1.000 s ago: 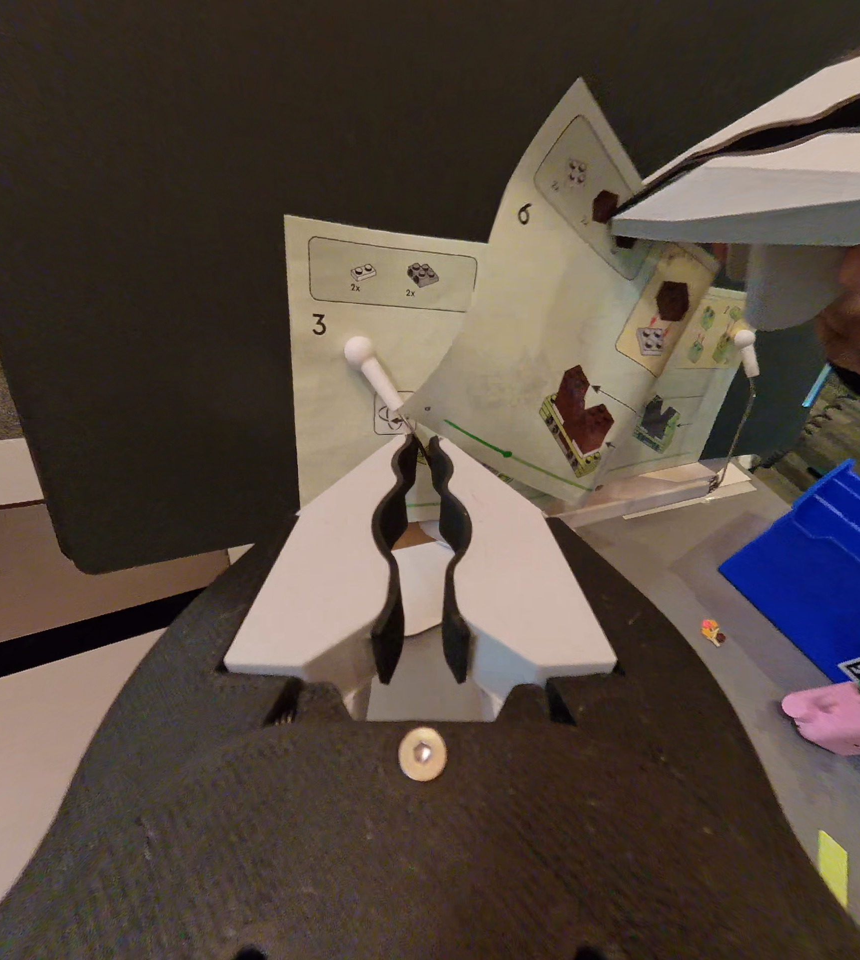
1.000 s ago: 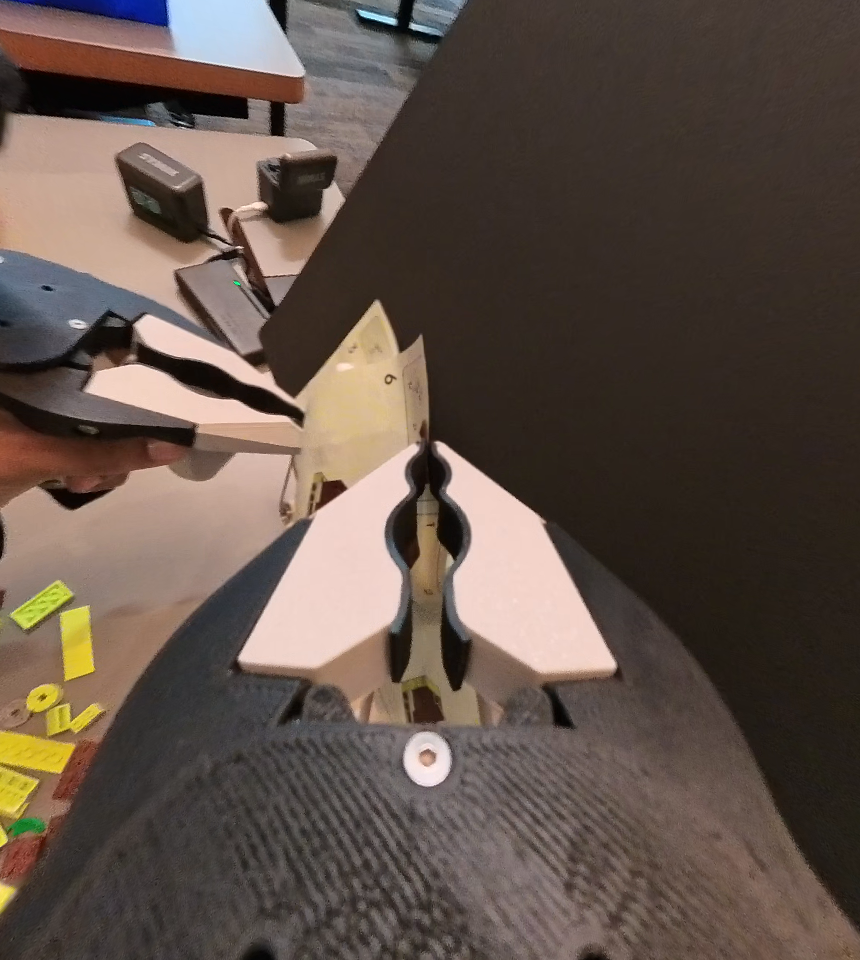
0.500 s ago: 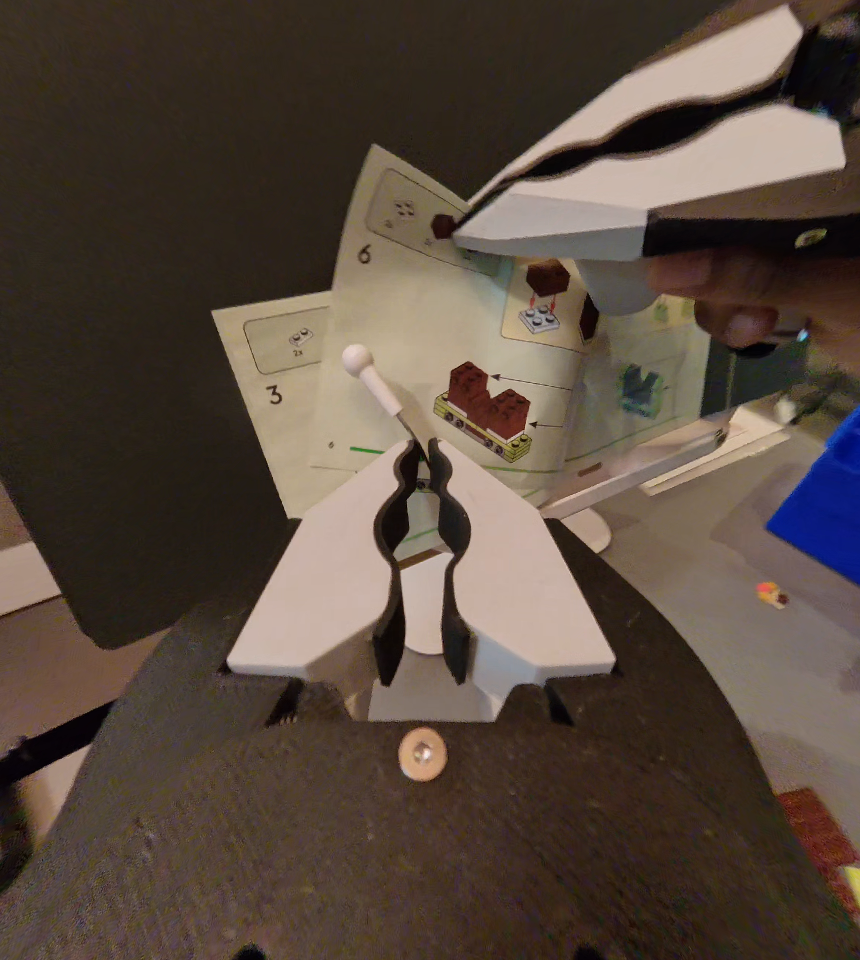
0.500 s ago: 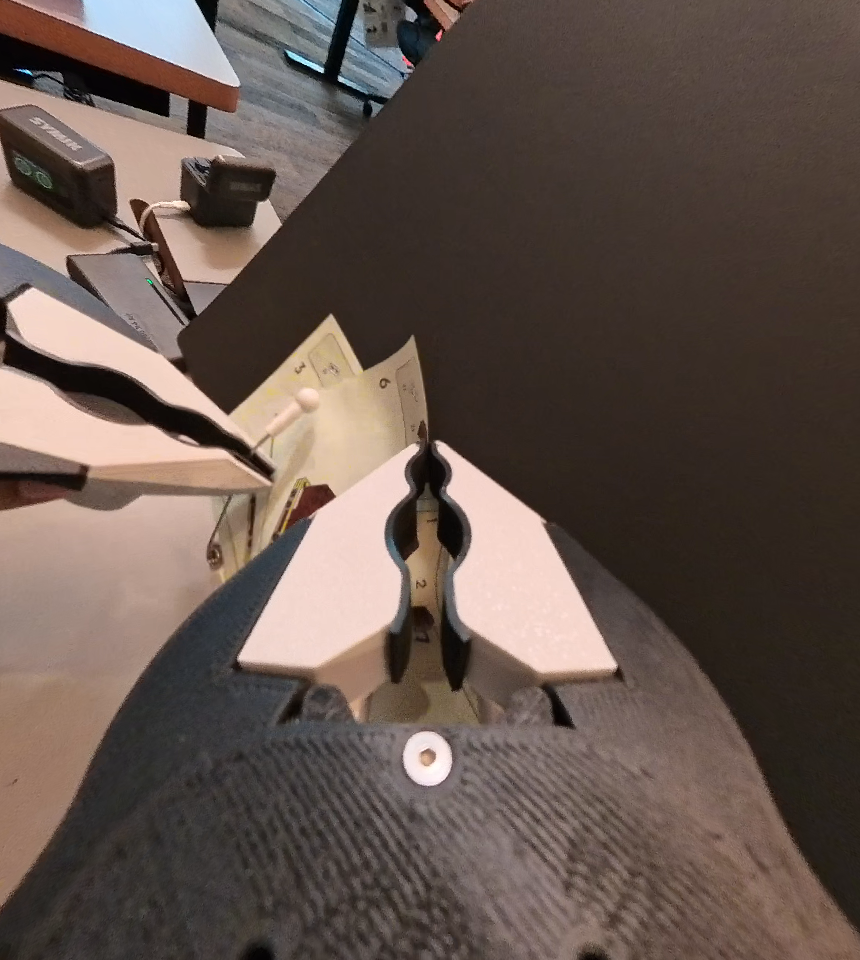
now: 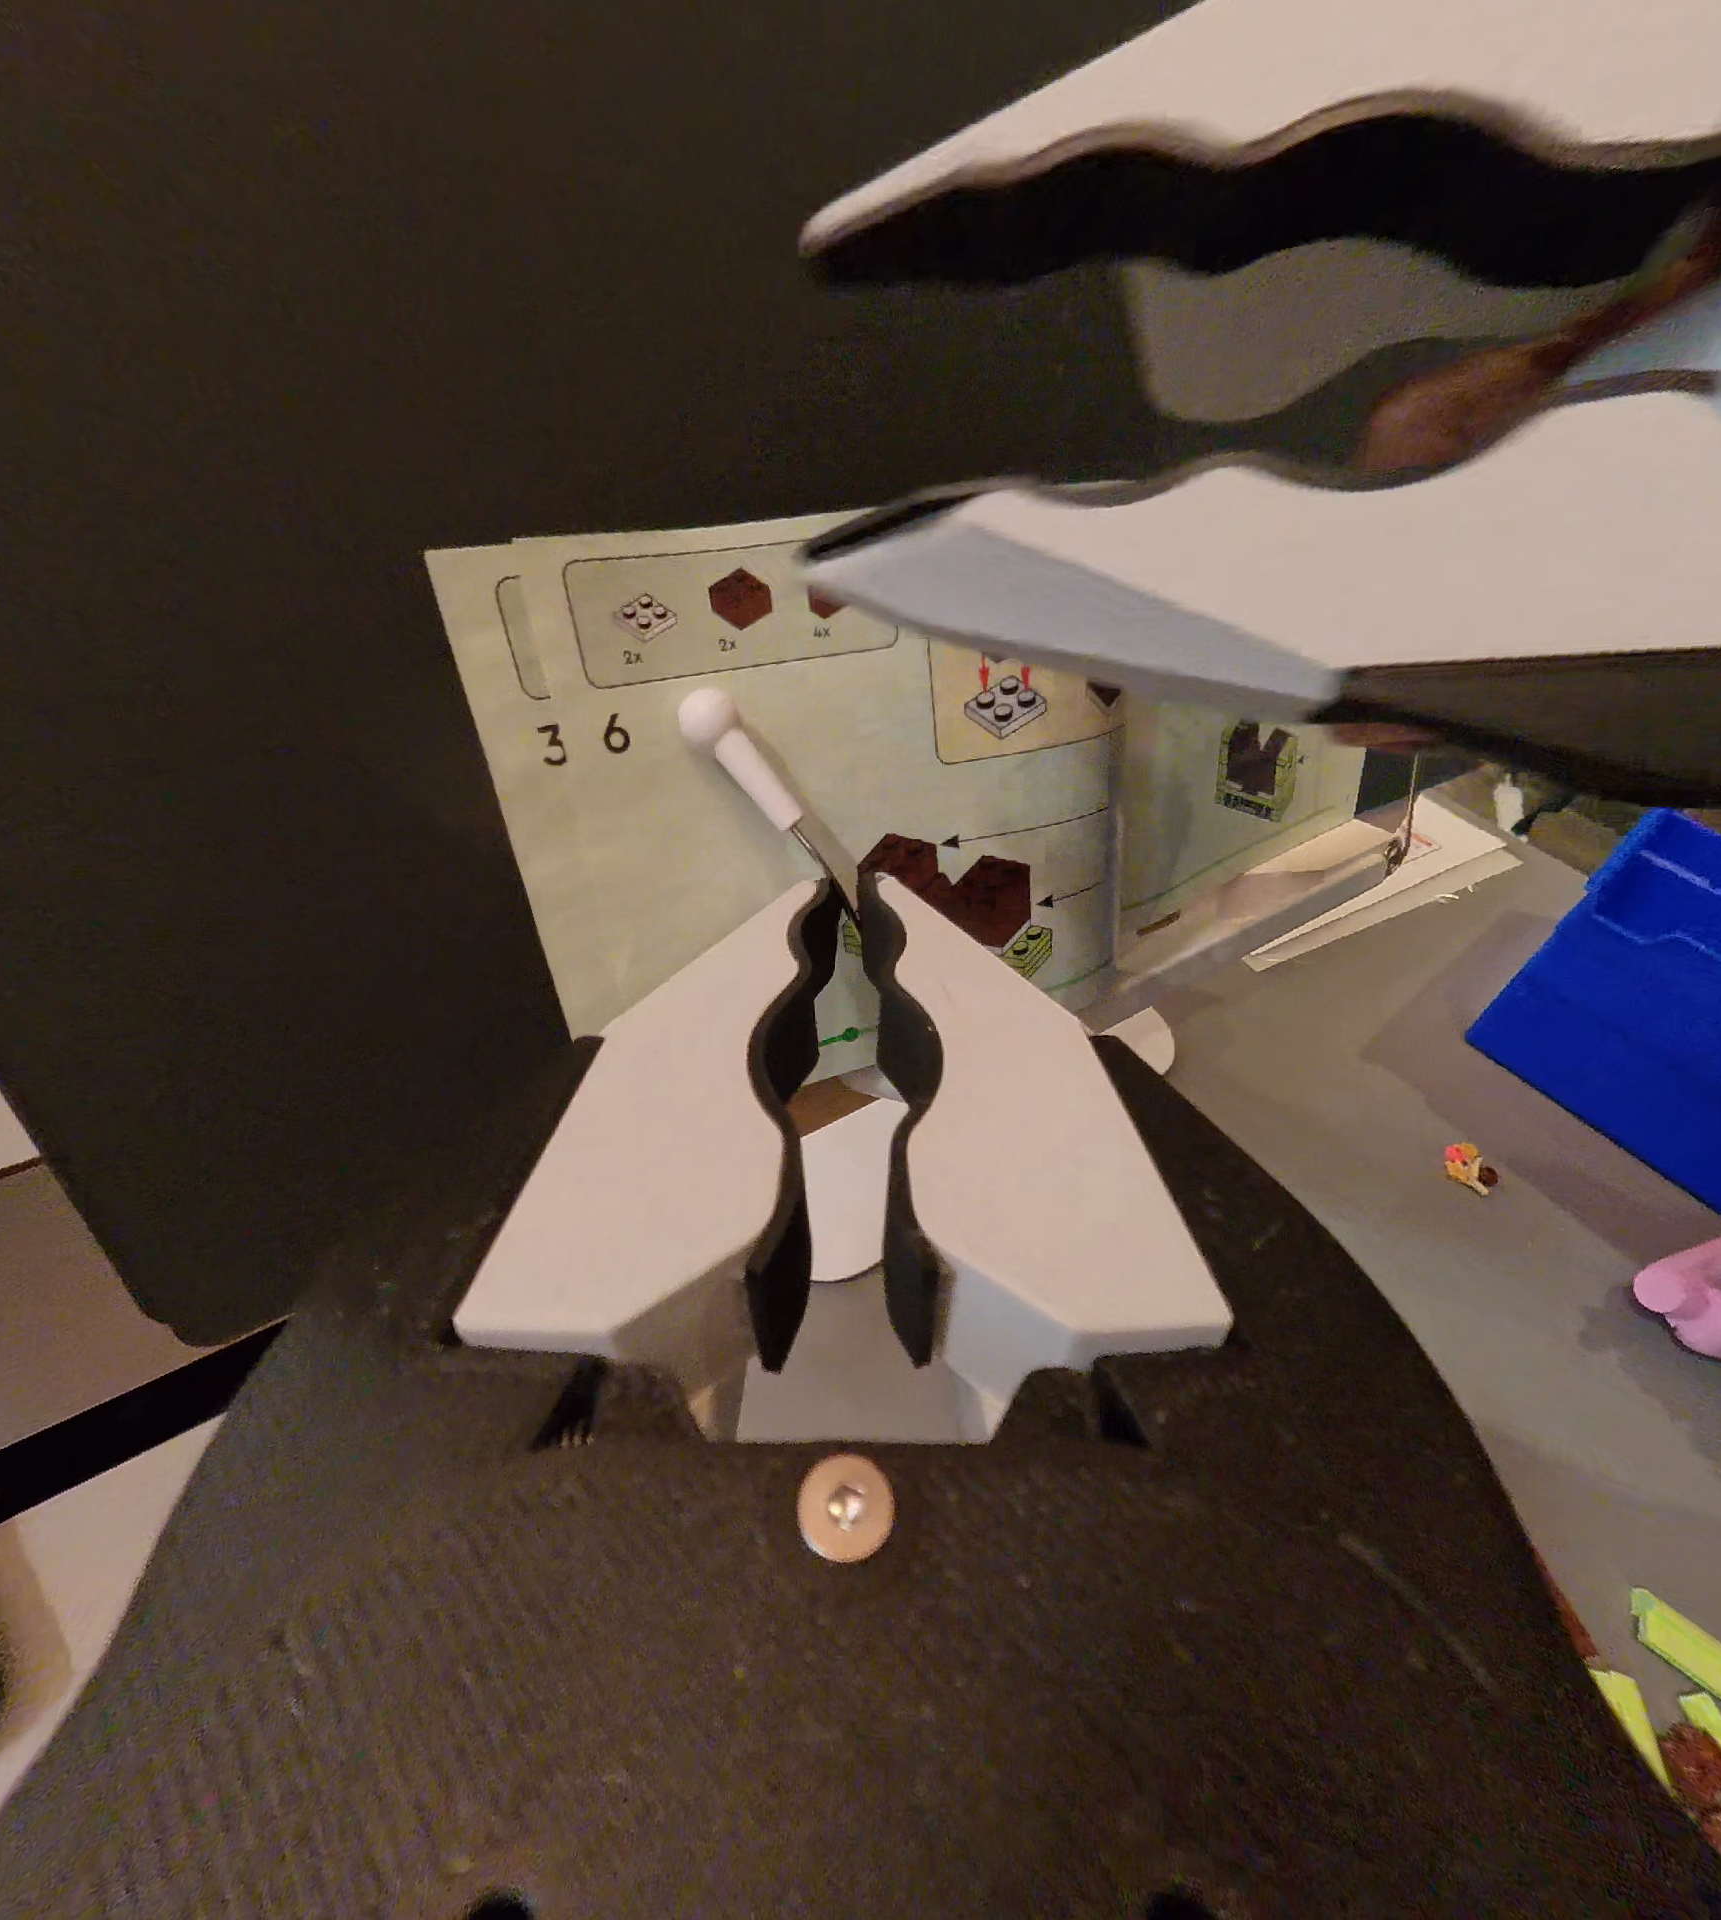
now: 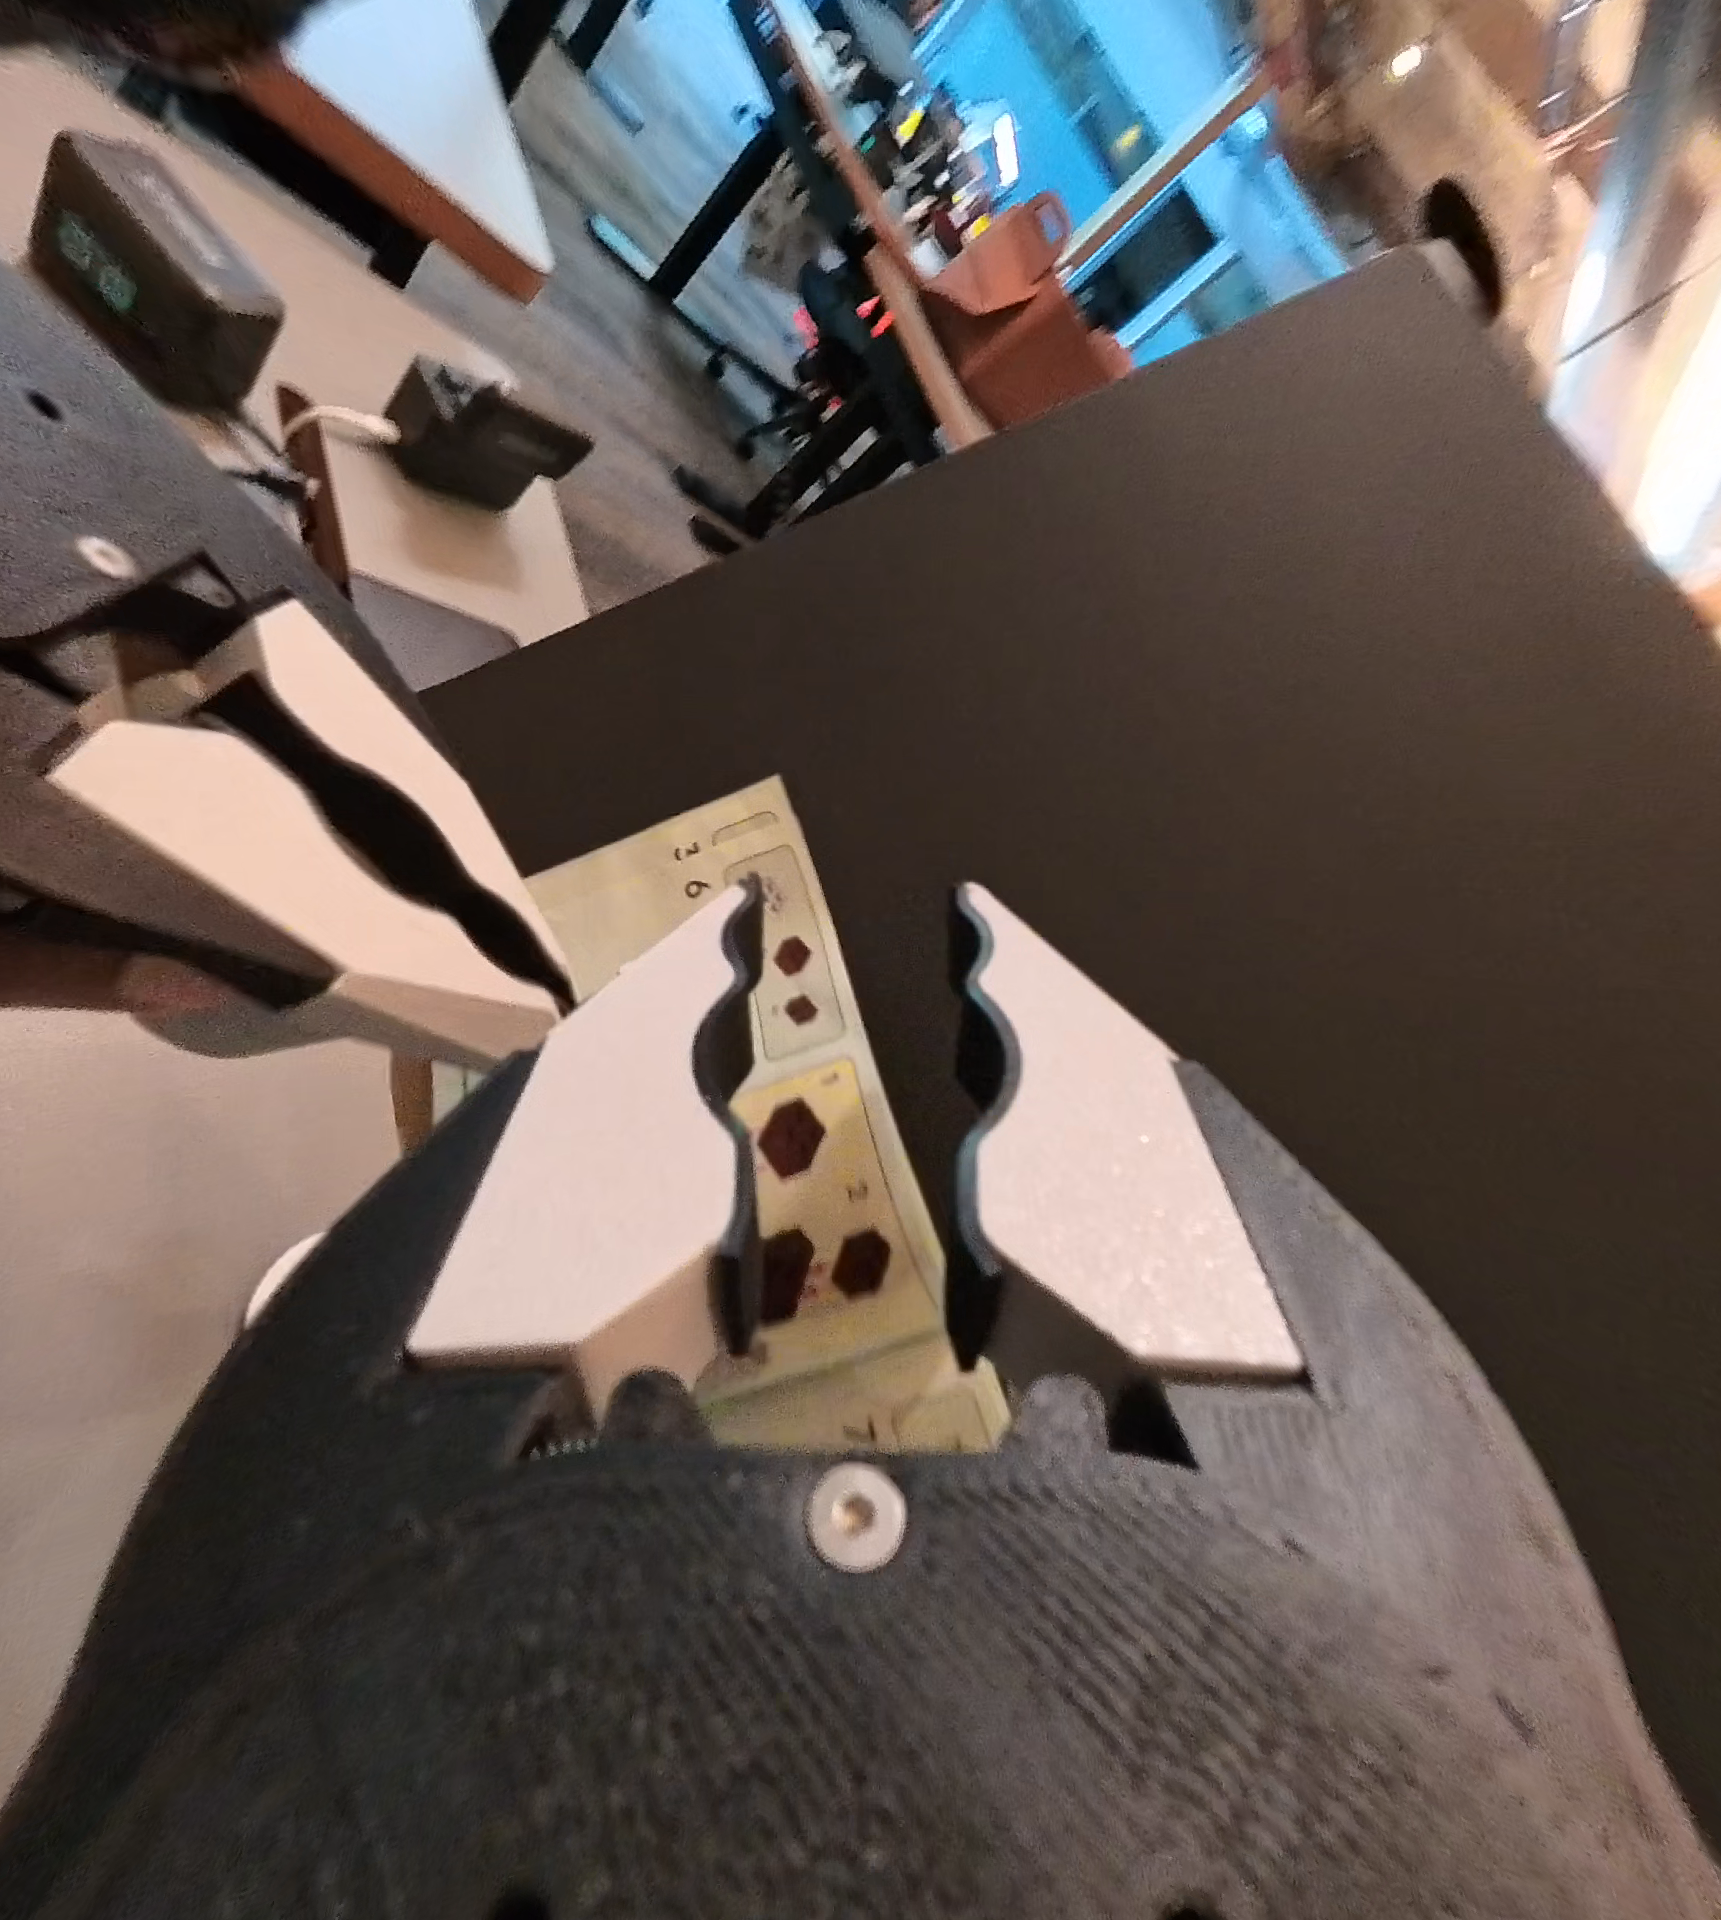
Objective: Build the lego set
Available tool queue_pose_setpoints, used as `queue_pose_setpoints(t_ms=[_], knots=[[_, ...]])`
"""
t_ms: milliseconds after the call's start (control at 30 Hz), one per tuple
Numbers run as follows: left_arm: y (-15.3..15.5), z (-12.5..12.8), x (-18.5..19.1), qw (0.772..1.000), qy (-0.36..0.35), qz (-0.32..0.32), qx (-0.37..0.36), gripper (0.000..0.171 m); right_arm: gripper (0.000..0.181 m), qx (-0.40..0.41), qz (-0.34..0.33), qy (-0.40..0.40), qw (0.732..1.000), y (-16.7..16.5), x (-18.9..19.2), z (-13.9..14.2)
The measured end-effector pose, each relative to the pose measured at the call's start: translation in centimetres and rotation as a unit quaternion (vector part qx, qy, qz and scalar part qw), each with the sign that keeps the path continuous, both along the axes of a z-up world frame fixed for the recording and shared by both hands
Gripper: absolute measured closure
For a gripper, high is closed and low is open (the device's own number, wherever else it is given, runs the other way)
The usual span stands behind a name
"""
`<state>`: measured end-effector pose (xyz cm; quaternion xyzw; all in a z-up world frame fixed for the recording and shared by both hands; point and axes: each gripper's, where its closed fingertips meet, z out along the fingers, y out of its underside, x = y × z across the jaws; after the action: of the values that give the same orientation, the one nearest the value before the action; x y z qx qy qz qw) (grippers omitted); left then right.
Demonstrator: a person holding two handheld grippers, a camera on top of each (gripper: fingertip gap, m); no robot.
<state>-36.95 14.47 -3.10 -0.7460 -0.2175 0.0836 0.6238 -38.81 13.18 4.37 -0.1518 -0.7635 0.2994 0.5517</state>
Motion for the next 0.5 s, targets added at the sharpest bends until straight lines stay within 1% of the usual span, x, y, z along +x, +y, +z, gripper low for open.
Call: queue_pose_setpoints(t_ms=[67, 100, 133, 167, 200, 267, 333, 400, 500], knots=[[0.0, 0.0, -0.1, 1.000, -0.010, -0.002, 0.005, 0.171, 0.148, -0.016, -0.007, 0.032, 0.999, 0.9, 1.9, 0.8], [0.0, 0.0, -0.1, 1.000, -0.016, -0.003, 0.009, 0.171, 0.151, -0.019, -0.012, 0.044, 0.999, 1.4, 2.9, 0.8], [0.0, 0.0, -0.1, 1.000, -0.021, -0.004, 0.011, 0.171, 0.158, -0.011, -0.016, 0.048, 0.999, 1.9, 3.8, 0.3], [0.0, 0.0, -0.1, 1.000, -0.025, -0.005, 0.012, 0.171, 0.172, 0.010, -0.022, 0.048, 0.999, 2.5, 4.3, -0.6], [0.0, 0.0, -0.1, 1.000, -0.026, -0.005, 0.011, 0.171, 0.177, 0.044, -0.033, 0.048, 0.997, 3.0, 4.6, -1.5], [0.1, 0.0, 0.0, 1.000, -0.027, -0.003, 0.004, 0.171, 0.181, 0.117, -0.044, 0.054, 0.991, 3.6, 4.6, -3.3], [0.0, 0.0, 0.0, 1.000, -0.021, 0.002, -0.009, 0.171, 0.181, 0.167, -0.050, 0.044, 0.984, 3.8, 3.8, -4.8], [-0.4, -0.2, -0.1, 0.999, -0.010, 0.014, -0.032, 0.170, 0.181, 0.173, -0.053, 0.023, 0.983, 3.6, 2.8, -5.8], [-1.0, -0.8, -0.4, 0.997, 0.007, 0.033, -0.076, 0.167, 0.181, 0.166, -0.049, 0.014, 0.985, 3.4, 1.6, -6.3]])
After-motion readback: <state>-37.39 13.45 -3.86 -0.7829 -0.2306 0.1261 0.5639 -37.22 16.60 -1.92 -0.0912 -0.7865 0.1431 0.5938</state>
